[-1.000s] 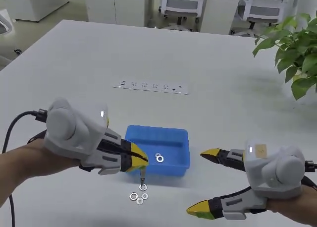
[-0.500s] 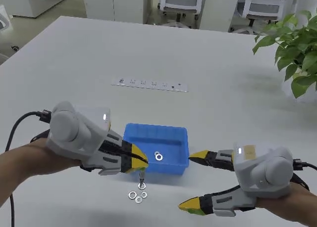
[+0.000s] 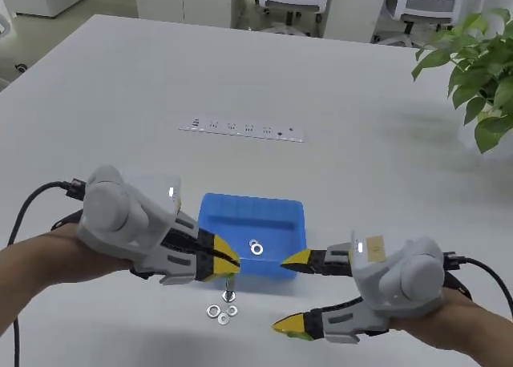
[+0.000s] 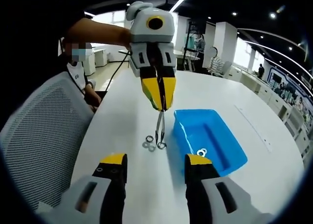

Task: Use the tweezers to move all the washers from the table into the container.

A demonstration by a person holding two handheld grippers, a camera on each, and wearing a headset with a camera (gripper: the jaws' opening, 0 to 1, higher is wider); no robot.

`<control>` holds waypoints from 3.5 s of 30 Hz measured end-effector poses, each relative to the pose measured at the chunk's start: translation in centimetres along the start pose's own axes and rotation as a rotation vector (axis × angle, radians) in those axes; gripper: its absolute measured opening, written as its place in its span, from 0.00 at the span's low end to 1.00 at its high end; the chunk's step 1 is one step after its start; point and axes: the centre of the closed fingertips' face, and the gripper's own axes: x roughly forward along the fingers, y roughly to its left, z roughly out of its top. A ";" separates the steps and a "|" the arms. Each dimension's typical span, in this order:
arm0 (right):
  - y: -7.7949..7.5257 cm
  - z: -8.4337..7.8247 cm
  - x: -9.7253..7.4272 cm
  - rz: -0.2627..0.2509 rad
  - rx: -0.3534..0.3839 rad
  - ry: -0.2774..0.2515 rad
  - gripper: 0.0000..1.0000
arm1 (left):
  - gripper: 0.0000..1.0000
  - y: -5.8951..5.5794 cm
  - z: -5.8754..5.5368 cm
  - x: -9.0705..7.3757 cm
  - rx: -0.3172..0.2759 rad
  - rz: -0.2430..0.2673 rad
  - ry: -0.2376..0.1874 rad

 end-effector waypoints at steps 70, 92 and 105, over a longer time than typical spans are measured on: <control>-0.9 2.1 6.6 0.093 0.001 0.023 0.07 | 0.05 0.2 -0.1 0.0 0.004 -0.070 0.016; -1.0 2.5 6.1 0.086 -0.003 0.013 0.07 | 0.14 -0.3 0.8 -0.4 -0.023 -0.041 0.011; -0.9 3.4 5.1 0.080 -0.033 0.007 0.08 | 0.37 0.1 0.3 -1.0 -0.093 0.007 -0.037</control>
